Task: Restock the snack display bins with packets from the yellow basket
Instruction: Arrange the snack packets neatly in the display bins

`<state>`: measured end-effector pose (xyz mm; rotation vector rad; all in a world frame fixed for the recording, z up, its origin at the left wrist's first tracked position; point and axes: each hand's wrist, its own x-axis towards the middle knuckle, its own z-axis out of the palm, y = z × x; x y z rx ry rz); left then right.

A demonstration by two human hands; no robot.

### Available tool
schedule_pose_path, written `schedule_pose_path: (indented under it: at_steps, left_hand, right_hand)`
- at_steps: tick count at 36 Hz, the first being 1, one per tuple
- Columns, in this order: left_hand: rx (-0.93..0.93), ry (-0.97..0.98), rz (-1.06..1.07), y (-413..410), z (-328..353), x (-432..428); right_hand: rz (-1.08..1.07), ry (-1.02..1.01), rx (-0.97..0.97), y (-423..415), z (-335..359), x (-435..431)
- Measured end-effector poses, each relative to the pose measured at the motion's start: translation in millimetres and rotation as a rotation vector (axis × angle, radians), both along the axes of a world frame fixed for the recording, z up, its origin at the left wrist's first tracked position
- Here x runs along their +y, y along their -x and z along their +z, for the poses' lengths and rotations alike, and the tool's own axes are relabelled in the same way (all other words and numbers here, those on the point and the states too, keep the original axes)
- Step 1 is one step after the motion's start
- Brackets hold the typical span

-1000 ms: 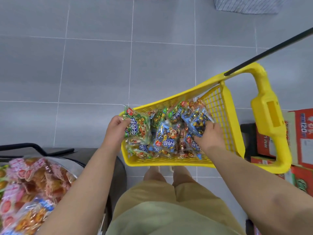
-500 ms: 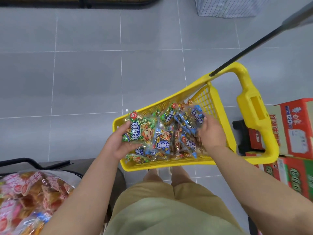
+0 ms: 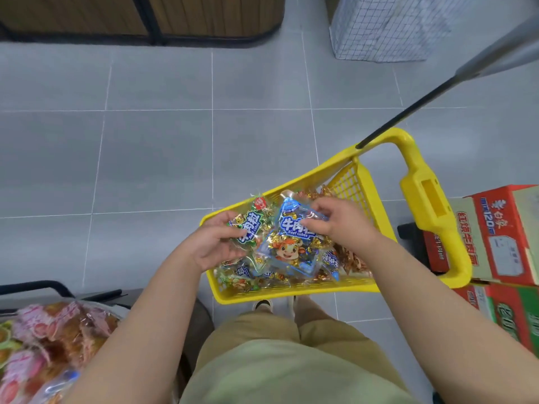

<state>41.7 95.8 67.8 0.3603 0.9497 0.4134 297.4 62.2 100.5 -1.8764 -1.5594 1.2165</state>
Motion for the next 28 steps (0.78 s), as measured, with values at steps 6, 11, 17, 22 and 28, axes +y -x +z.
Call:
schedule_pose_path:
  at_steps: [6,11,17,22,28]
  left_hand:
    - [0.109,-0.082,0.069,23.3,-1.6,-14.2]
    - [0.246,-0.109,0.159,38.2,-6.7,-38.6]
    - [0.340,-0.124,0.143,59.7,-12.3,-70.6]
    - [0.505,-0.165,0.174,65.3,-22.6,-84.7]
    - [0.521,-0.067,0.207,49.3,-38.9,-81.7]
  right_hand:
    - [0.332,0.058,-0.029,33.6,10.8,20.9]
    - [0.487,0.068,-0.087,79.6,-2.7,22.9]
    - [0.403,0.074,-0.042,122.9,-37.0,9.1]
    - [0.312,0.190,0.166,132.3,-61.8,-1.6]
    - [-0.127,0.107,-0.195,72.5,-94.1,12.4]
